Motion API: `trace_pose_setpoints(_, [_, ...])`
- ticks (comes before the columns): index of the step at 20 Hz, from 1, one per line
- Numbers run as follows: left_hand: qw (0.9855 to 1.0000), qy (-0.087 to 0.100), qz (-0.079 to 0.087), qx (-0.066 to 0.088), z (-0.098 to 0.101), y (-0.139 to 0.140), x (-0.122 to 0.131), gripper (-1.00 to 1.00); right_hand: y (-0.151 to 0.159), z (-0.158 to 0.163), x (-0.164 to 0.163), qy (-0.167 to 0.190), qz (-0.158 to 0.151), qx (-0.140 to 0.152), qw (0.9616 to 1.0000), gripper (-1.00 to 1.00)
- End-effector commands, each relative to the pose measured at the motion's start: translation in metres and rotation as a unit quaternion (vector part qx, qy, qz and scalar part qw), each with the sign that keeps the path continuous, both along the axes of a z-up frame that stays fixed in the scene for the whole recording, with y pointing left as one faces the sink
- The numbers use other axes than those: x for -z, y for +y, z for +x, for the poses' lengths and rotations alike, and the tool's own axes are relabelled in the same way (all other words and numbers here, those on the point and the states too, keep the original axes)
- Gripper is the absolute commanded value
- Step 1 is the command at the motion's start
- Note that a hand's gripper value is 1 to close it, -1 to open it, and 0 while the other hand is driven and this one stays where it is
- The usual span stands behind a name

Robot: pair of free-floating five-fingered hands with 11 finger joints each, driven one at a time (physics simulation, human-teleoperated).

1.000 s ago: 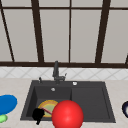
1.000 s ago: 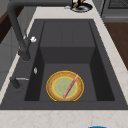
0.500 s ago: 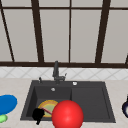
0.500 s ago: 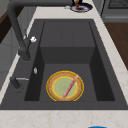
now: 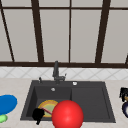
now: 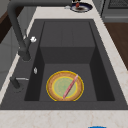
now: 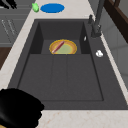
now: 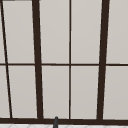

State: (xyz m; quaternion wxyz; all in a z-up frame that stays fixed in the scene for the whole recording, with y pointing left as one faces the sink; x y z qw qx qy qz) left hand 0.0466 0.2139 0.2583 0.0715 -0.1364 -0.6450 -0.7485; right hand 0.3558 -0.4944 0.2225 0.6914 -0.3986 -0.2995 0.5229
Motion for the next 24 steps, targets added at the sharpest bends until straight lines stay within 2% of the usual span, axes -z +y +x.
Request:
trace_pose_setpoints(1, [1.0000, 0.000, 0.000, 0.000, 0.000, 0.000, 0.000, 0.00, 0.031, 0.003, -0.017, 0.004, 0.000, 0.000, 1.0000, 1.00])
trace_pose_setpoints(20, [1.0000, 0.000, 0.000, 0.000, 0.000, 0.000, 0.000, 0.00, 0.186, 0.011, -0.084, -0.003, 0.020, 0.000, 0.9998, 1.00])
trace_pose_setpoints(24, [1.0000, 0.000, 0.000, 0.000, 0.000, 0.000, 0.000, 0.00, 0.218, 0.011, -0.092, -0.004, 0.017, 0.000, 0.9999, 1.00])
